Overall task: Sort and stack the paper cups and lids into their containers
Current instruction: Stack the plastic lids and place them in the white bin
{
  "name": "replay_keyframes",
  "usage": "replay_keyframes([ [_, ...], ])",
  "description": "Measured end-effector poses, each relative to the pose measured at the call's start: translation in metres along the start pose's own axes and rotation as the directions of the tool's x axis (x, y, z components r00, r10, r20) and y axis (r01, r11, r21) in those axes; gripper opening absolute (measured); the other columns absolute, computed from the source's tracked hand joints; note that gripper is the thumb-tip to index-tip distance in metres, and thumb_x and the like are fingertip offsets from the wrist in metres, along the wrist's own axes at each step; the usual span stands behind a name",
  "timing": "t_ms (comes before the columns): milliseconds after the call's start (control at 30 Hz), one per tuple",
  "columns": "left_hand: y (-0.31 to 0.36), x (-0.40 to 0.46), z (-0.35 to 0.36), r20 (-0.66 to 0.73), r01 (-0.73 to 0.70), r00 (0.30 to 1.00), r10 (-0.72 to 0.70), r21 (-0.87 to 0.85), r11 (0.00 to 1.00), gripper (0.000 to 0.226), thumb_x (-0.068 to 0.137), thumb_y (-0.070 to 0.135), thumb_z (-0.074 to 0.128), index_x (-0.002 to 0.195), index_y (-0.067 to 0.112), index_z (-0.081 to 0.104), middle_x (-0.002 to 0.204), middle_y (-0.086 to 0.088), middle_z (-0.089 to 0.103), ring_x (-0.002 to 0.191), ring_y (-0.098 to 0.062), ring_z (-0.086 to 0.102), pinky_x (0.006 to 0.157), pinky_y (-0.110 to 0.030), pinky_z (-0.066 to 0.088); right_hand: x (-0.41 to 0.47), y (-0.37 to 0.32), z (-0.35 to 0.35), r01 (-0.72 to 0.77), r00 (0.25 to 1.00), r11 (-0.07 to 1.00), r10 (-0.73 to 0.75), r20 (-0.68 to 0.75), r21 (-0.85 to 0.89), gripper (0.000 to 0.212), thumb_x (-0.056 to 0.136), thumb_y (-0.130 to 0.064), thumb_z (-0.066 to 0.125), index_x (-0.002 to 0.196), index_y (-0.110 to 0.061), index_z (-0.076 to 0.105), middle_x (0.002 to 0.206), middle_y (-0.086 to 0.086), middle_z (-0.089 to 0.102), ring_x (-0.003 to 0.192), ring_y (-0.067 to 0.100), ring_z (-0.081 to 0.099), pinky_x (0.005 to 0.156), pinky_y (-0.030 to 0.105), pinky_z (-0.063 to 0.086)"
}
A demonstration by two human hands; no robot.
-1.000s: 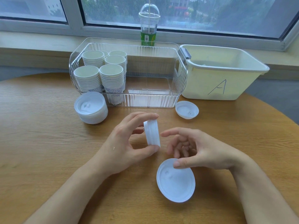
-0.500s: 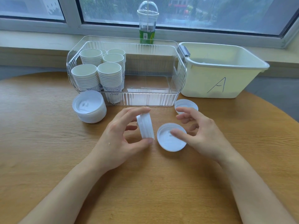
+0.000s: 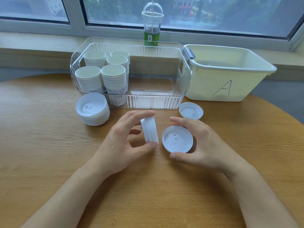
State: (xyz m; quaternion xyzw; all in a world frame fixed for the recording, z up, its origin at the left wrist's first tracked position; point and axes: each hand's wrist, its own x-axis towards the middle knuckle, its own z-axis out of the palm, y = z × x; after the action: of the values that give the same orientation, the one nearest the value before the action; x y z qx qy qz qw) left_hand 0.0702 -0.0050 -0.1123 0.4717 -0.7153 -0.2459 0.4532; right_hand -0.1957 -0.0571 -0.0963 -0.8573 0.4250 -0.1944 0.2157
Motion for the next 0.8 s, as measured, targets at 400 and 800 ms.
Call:
replay_keyframes([
  [400,0.006,-0.001,0.002,0.043,-0.023,0.999,0.027,-0.079,0.997,0.072,0.080,0.016,0.092,0.141,0.034,0.058,0.141,0.008,0.059,0.132,-0.023,0.060,0.102,-0.044,0.057,0.002,-0.009,0.001,0.088,0.993,0.848,-0.034,-0.112,0.523,0.086,0.078,-0.015,0.087,0.152,-0.030,0.047,0.145,-0.008,0.059,0.140,0.020,0.054,0.114,0.042,0.048],
  [800,0.011,-0.001,0.002,0.106,-0.088,0.989,0.100,-0.109,0.990,0.072,0.082,0.015,0.091,0.144,0.026,0.057,0.146,0.004,0.056,0.142,-0.027,0.051,0.101,-0.047,0.058,0.002,-0.016,0.008,0.066,0.997,0.797,-0.074,-0.011,0.600,0.082,0.078,-0.008,0.088,0.149,-0.018,0.048,0.149,-0.001,0.057,0.146,0.022,0.048,0.116,0.047,0.047],
])
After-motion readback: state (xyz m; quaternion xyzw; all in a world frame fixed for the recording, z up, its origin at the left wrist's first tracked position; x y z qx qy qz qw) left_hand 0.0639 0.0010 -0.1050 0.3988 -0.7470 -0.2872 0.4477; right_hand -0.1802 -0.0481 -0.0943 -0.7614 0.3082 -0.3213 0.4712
